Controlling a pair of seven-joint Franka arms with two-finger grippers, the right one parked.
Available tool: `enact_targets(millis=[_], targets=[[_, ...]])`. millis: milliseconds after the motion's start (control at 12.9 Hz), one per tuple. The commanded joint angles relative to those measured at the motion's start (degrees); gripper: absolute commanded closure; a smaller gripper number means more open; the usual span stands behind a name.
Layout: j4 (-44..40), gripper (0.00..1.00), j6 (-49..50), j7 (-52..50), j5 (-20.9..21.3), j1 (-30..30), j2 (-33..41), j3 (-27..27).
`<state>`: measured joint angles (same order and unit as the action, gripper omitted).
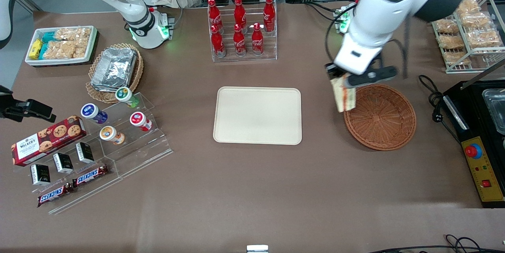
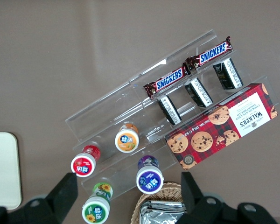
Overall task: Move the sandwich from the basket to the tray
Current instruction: 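Lift the sandwich and carry it with the left gripper over the tray, then lower the sandwich onto the cream tray with the left gripper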
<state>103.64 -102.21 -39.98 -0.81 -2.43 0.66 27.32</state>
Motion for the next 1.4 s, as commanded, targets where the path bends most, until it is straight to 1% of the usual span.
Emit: enact_targets(millis=[0, 155, 388, 543, 698, 853, 1009, 1086, 1164, 1319], targets=[[4.18, 1.00, -8.49, -0.01, 1.16, 0.41, -2.32, 3.87], [10.67, 1.00, -18.50, -0.10, 2.30, -0.20, -3.73, 5.46], [18.86, 1.00, -30.38, -0.19, 2.57, -2.48, -4.78, 5.55], [20.28, 1.00, -33.31, -1.24, 5.46, -3.19, -7.41, 5.55], [20.28, 1.00, -36.11, -5.00, 11.76, -5.47, -12.15, 5.55], [20.02, 1.00, -38.67, -10.88, 20.28, -6.44, -16.99, 5.55], [19.58, 1.00, -40.87, -13.80, 26.10, -6.53, -21.38, 5.55], [19.41, 1.00, -41.66, -14.68, 28.13, -6.62, -22.79, 5.55], [19.32, 1.00, -42.80, -15.04, 29.19, -6.62, -23.85, 5.55], [19.23, 1.00, -46.49, -15.04, 29.90, -6.62, -26.40, 5.47]])
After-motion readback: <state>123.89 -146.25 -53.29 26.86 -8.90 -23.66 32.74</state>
